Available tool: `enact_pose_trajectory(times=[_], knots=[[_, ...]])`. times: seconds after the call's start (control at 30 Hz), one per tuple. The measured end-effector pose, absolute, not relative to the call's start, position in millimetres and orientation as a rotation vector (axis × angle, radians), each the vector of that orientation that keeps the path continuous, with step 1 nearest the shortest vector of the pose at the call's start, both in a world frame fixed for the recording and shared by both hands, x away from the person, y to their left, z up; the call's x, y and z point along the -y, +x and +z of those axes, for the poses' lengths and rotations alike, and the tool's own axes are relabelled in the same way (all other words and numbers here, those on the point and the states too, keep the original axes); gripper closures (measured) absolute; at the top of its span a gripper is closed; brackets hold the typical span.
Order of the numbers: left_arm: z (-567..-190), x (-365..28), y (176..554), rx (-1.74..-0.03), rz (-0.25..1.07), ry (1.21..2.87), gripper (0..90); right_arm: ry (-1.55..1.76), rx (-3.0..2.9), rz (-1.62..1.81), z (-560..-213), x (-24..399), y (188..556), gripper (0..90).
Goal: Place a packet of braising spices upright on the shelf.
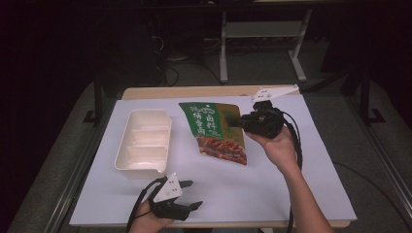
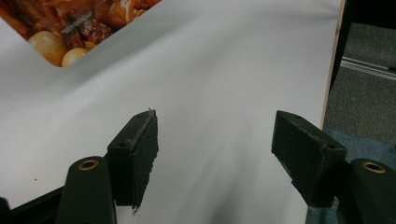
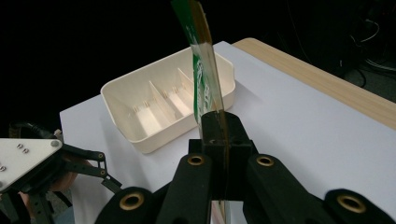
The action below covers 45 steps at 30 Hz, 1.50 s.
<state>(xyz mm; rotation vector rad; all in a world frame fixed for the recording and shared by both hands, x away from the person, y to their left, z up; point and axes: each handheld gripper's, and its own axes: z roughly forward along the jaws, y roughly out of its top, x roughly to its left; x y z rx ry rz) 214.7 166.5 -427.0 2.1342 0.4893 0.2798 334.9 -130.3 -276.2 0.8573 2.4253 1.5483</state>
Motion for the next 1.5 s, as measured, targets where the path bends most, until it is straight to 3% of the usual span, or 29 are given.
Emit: enact_pose_trajectory(times=[0.73,1.5], knots=[[-421.8,-183.3,209.3,-0.491,0.306,2.121,28.5,0.741,-2.448,1.595,-250.5,80.8,344.0,90.0],[-424.1,-192.0,204.5,-0.481,0.310,2.129,27.6,0.687,-2.475,1.648,-248.2,44.4,343.4,90.0]])
